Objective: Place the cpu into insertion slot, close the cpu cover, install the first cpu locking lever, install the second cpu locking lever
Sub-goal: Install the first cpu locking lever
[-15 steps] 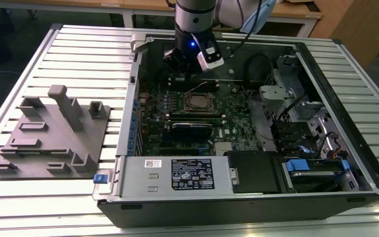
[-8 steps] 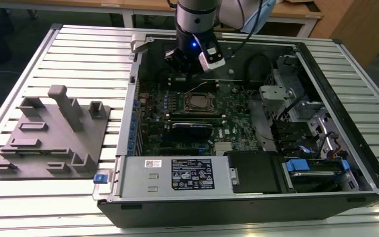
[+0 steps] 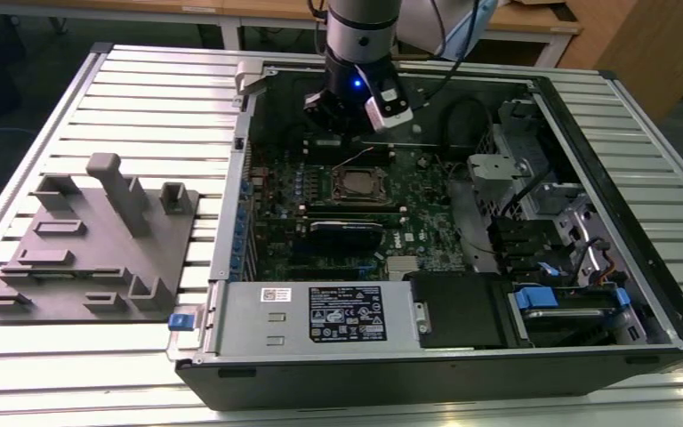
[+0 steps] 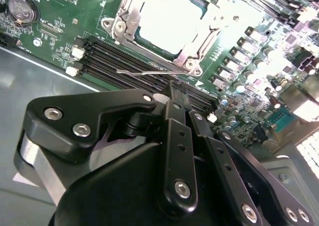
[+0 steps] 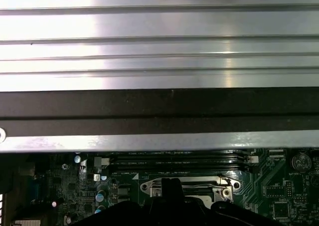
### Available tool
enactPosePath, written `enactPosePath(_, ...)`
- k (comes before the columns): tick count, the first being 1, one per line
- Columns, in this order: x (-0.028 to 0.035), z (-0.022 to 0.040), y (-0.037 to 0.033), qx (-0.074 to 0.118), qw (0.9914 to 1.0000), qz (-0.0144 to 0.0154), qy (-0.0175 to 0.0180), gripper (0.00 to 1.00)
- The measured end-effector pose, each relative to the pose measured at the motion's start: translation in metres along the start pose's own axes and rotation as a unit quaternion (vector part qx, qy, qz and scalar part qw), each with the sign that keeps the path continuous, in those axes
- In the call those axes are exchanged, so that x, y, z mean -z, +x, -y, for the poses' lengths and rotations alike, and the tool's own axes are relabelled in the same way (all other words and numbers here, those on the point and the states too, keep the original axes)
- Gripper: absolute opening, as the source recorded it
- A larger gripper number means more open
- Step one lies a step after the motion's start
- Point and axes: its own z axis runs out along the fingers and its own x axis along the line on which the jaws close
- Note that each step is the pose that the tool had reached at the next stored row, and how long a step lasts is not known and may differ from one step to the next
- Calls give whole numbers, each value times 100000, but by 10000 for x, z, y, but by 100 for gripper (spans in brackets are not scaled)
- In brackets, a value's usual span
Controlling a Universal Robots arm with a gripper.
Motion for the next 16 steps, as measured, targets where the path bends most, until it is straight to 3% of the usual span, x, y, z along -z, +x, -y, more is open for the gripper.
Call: enactPosePath(16, -85, -19, -79, -285, 100000, 30, 17, 10)
